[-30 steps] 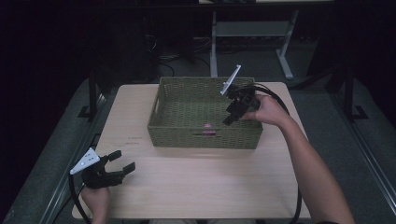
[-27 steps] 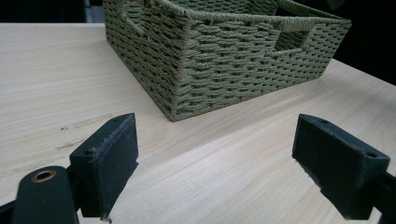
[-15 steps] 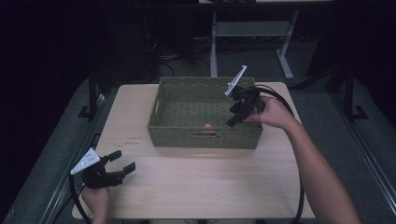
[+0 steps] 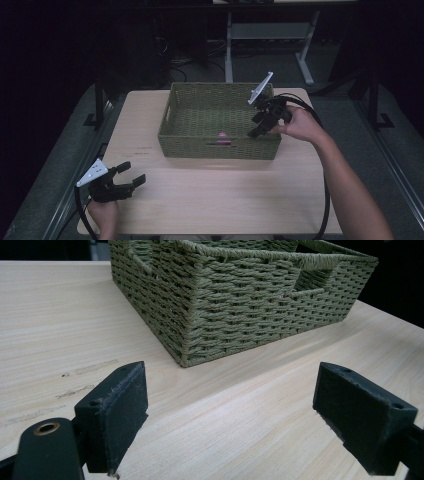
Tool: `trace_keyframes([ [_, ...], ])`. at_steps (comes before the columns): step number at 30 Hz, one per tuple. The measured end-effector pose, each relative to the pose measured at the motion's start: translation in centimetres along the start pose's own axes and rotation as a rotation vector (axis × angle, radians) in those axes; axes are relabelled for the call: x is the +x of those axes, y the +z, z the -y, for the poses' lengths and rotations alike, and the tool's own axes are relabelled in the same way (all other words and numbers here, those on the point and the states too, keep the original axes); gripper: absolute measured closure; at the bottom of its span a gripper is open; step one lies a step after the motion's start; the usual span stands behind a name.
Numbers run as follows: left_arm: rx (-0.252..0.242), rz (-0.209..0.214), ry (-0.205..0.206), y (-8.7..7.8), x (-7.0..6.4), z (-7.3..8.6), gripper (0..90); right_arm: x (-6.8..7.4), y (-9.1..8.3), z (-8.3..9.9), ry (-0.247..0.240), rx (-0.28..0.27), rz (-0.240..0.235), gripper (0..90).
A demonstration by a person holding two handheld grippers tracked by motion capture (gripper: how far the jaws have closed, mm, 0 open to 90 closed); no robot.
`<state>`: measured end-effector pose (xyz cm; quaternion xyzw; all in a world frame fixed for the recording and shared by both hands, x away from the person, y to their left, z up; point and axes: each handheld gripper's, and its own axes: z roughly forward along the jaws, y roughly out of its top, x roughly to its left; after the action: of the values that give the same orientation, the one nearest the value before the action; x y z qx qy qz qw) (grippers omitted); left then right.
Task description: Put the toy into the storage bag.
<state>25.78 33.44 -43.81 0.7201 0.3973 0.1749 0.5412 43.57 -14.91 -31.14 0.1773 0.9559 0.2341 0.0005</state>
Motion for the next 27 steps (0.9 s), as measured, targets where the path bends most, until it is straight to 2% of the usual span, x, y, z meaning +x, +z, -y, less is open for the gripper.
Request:
trace_keyframes([
  [27,0.014,0.001,0.004,0.3,-0.3,0.0,13.9,2.0,-1.1,4.4,0.018,-0.034,0.016,27.0],
])
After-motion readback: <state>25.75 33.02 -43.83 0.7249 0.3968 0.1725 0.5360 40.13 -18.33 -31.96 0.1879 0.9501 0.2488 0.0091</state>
